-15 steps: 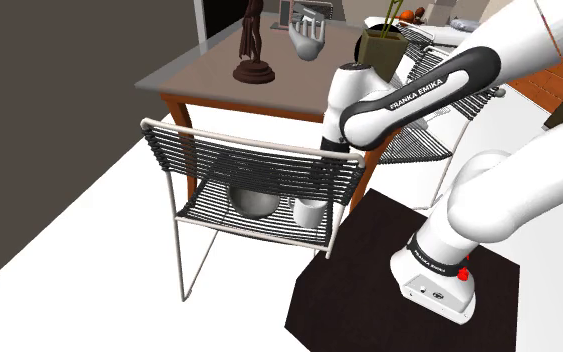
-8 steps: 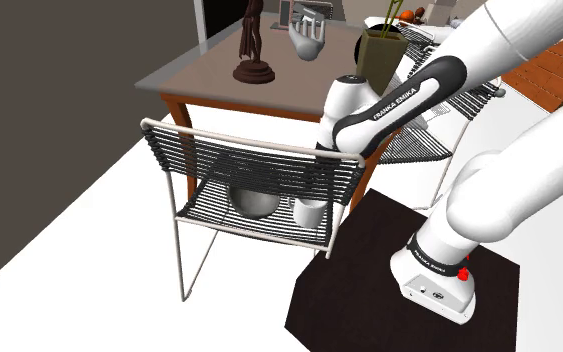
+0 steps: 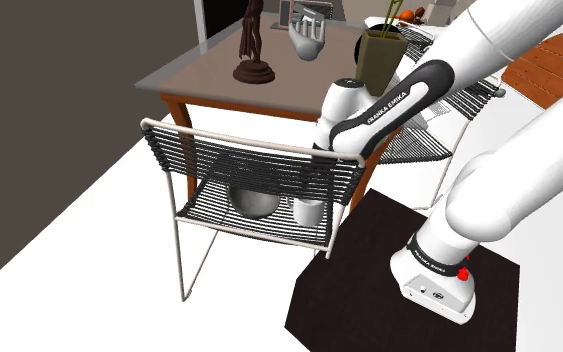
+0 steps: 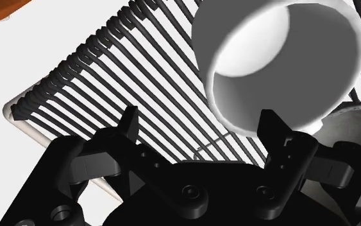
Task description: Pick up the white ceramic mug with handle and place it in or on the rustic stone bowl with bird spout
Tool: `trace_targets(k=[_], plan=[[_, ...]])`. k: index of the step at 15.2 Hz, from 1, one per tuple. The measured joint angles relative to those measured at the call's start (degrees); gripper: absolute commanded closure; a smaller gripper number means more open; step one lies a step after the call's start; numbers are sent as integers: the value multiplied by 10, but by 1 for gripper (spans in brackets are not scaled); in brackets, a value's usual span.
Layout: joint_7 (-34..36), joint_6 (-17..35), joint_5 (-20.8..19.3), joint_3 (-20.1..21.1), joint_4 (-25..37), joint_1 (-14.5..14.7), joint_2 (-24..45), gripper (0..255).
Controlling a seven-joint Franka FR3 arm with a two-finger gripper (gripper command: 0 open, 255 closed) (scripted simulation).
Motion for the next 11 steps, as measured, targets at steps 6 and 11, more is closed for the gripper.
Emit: trace_targets(k=[6,11], plan=[[-4,43,-2,-8,-2,1,26,255],[4,-3,-1,-10,0,5,28,255]])
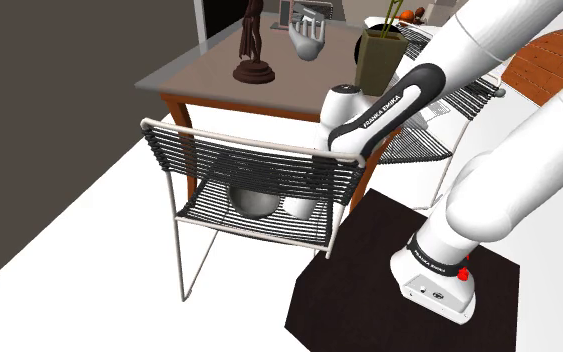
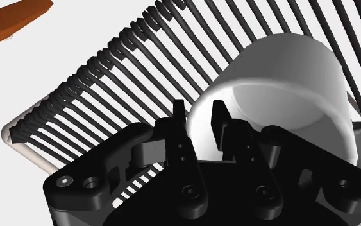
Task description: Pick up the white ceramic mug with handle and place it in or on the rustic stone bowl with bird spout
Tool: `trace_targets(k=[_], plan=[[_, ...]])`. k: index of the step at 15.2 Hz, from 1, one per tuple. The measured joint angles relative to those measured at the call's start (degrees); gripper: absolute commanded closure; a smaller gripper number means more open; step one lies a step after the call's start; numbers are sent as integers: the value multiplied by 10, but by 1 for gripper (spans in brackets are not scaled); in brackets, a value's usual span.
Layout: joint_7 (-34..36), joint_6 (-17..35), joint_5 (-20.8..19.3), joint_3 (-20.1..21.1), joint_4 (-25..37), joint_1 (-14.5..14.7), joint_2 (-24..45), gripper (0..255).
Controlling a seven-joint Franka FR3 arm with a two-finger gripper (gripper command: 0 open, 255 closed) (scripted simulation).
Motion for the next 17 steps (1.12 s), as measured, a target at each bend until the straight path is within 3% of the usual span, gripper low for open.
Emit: trace_targets(k=[6,17], plan=[[-7,-51,1,-1,-13,-3,-38,255],[-11,-177,1,7,7,17,-144,255]])
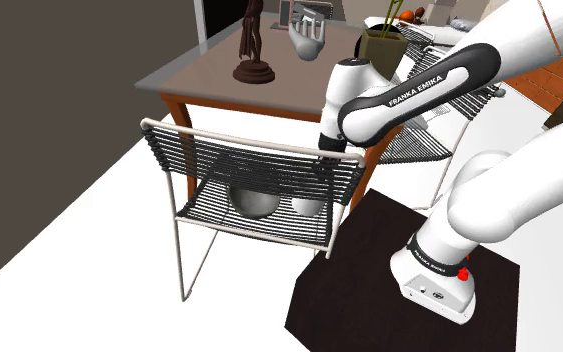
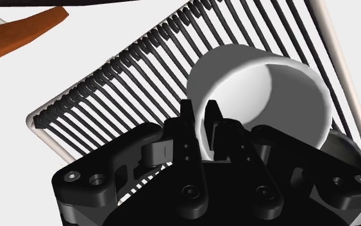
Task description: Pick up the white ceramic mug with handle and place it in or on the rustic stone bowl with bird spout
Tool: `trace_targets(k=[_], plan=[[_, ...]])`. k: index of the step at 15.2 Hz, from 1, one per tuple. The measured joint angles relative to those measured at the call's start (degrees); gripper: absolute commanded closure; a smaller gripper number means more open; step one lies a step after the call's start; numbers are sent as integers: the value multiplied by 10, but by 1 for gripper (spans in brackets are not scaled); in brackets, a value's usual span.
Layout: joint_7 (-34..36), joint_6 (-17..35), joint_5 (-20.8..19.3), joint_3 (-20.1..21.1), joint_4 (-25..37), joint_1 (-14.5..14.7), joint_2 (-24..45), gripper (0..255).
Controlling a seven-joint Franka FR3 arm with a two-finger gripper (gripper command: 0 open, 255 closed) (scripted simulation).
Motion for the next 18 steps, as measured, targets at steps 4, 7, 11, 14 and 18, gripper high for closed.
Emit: trace_targets(k=[4,7,11,14,18], plan=[[-1,-42,0,-2,14,0,-28,255],[-4,-77,-2,-4,29,-1,-47,255],[-3,-115,-1,-4,44,0,-71,255],[-2,-145,-1,-4,62,0,-82,255],[1,-171,-1,-3,87,1,-84,255]])
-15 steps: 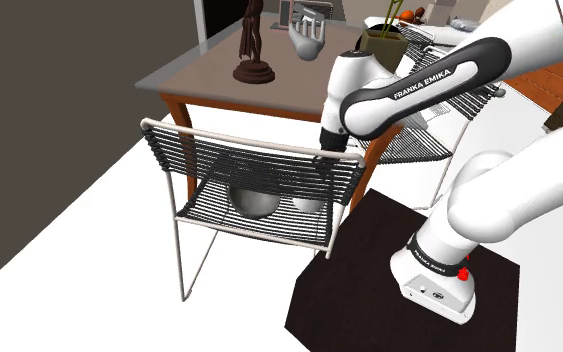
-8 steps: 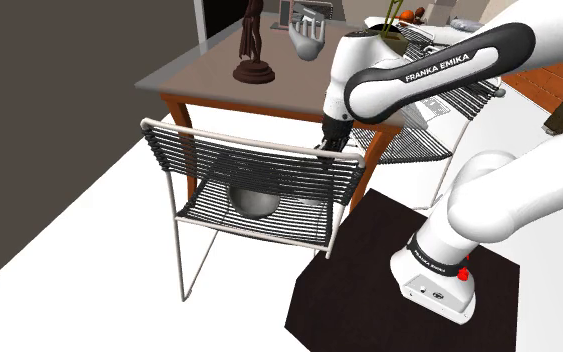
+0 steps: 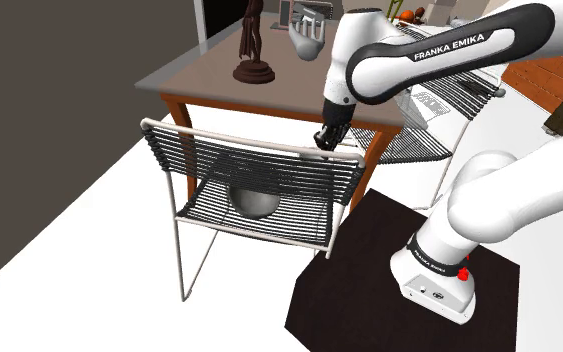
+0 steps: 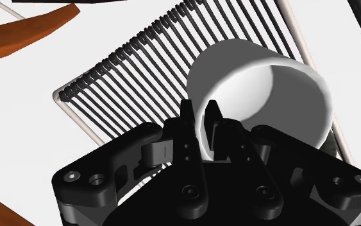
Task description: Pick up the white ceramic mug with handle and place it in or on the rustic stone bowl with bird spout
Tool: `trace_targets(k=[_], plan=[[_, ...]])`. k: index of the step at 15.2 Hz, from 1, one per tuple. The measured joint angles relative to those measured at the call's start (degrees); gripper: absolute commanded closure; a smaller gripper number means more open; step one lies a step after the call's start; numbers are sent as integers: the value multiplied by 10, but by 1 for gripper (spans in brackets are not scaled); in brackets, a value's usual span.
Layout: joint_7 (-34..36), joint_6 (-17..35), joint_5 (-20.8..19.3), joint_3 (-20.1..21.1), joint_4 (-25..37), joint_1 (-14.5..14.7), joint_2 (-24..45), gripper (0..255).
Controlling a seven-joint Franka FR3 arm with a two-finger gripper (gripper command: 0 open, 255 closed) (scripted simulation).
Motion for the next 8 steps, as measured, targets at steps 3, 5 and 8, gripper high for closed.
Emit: trace_targets(k=[3,5,8], plan=[[19,4,5,16,52,7,56,255],[30,9,6,24,87,9,96,255],[57,0,5,43,161,15,162,255]])
